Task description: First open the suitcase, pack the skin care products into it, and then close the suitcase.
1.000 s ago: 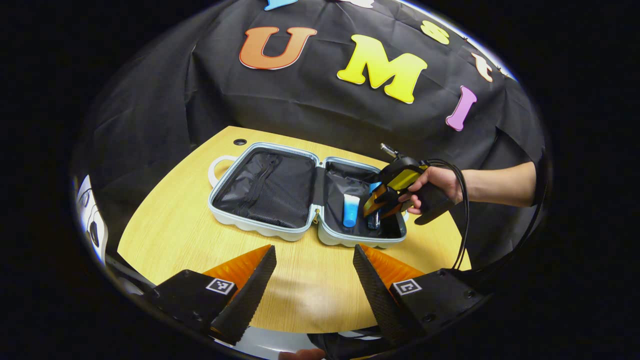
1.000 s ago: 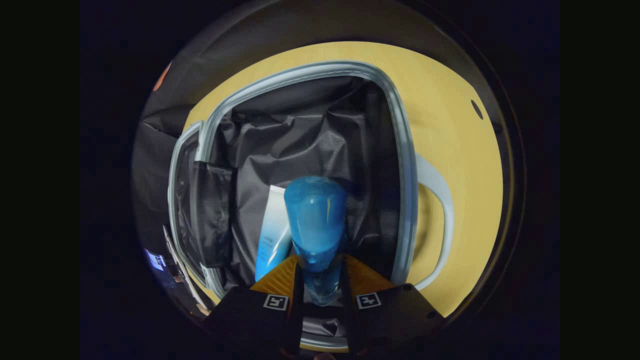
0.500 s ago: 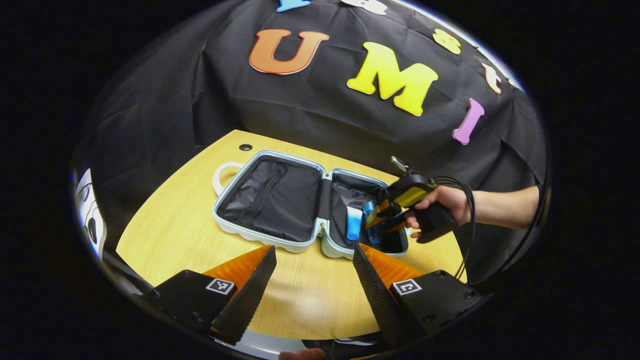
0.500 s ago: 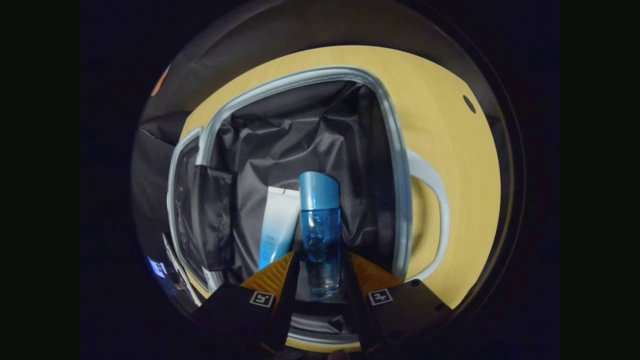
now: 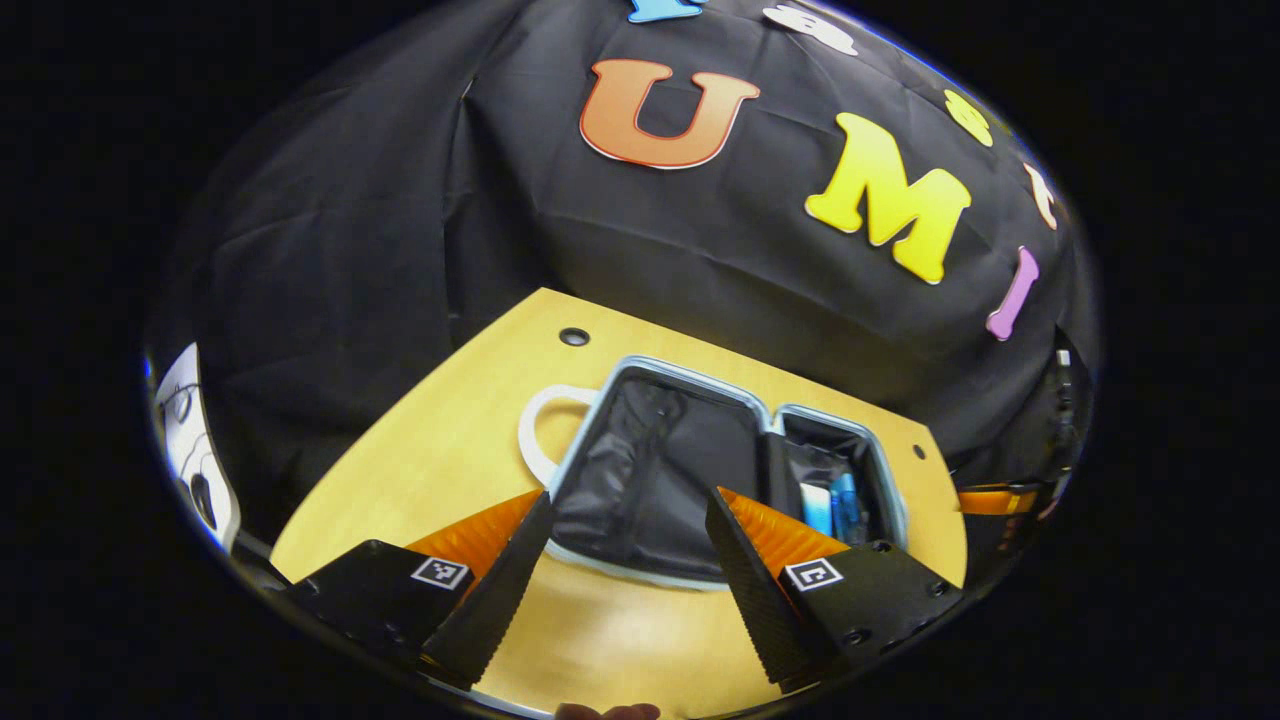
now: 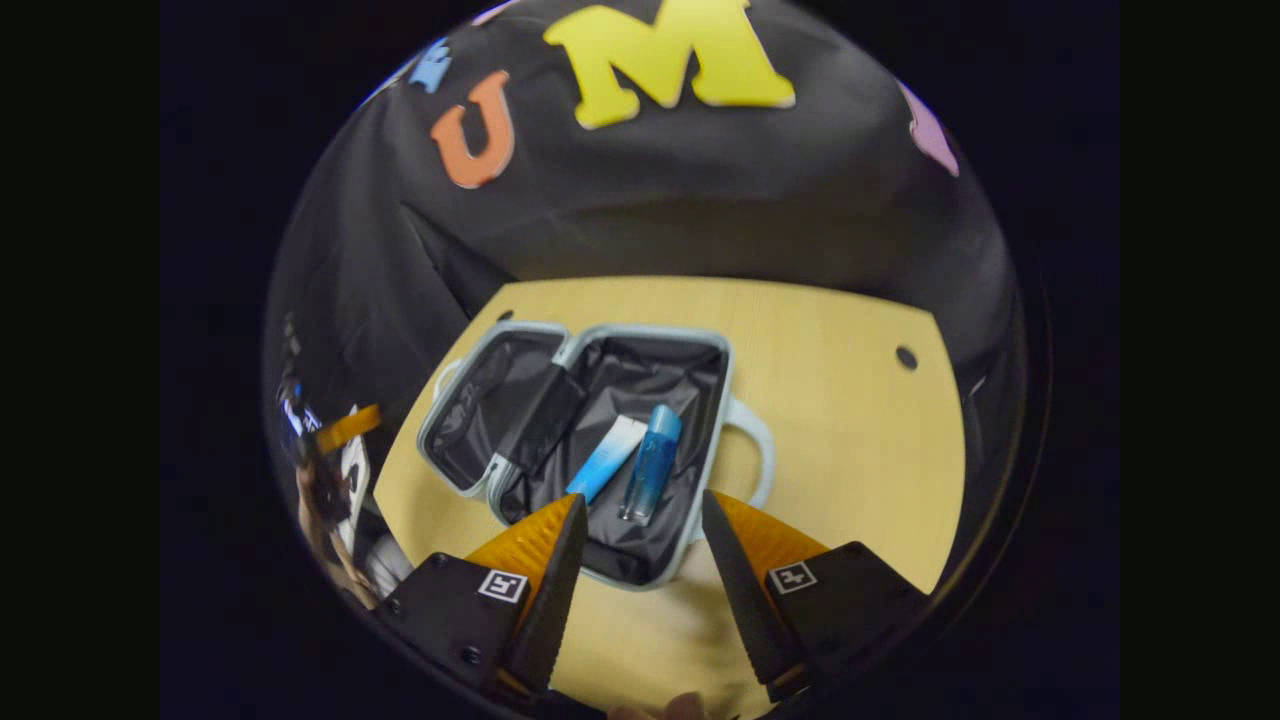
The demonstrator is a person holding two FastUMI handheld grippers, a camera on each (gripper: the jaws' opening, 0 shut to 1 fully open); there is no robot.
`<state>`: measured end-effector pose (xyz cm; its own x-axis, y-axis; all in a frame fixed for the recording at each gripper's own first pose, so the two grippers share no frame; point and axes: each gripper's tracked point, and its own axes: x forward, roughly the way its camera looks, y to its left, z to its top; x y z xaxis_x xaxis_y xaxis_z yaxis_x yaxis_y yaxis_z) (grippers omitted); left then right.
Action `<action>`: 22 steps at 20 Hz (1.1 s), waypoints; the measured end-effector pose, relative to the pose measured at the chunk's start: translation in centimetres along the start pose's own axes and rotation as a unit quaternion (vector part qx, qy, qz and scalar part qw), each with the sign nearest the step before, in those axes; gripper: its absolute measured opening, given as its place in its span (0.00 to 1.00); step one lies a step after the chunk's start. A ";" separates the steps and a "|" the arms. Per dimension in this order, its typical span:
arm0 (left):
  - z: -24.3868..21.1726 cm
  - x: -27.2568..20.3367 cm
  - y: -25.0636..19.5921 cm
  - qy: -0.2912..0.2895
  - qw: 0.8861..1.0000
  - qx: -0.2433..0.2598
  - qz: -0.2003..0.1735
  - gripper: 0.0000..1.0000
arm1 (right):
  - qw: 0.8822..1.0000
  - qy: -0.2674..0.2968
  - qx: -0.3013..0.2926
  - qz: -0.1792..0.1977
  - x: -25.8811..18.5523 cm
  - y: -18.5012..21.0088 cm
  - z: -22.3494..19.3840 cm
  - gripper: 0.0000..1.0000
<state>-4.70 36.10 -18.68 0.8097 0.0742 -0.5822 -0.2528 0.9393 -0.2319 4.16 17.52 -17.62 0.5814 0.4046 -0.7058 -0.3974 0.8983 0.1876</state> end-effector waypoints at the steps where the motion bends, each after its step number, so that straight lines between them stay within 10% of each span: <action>1: 0.5 1.5 1.6 0.006 1.000 0.006 0.014 0.98 | 0.999 -0.026 -0.016 -0.007 -1.9 -0.8 0.3 0.69; 13: 0.2 15.5 10.2 0.093 0.991 -0.062 0.077 0.97 | 0.984 -0.093 0.103 -0.113 -12.6 -9.1 -0.4 0.70; 17: -1.0 17.1 11.0 0.121 0.987 -0.046 0.094 0.81 | 0.983 -0.099 0.092 -0.122 -12.7 -9.2 -0.2 0.70; 21: -1.4 18.1 9.5 0.120 0.988 -0.059 0.072 0.49 | 0.983 -0.094 0.096 -0.122 -12.9 -9.2 -0.3 0.69; 22: -1.2 18.0 9.4 0.120 0.989 -0.052 0.072 0.28 | 0.983 -0.094 0.102 -0.121 -12.9 -9.1 -0.4 0.69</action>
<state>6.89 45.86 -32.29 0.6153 0.1107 -0.7805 -0.4196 0.8842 -0.2054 0.03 4.08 -10.50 0.7699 0.1821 -0.6116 -0.0921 0.9801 0.1759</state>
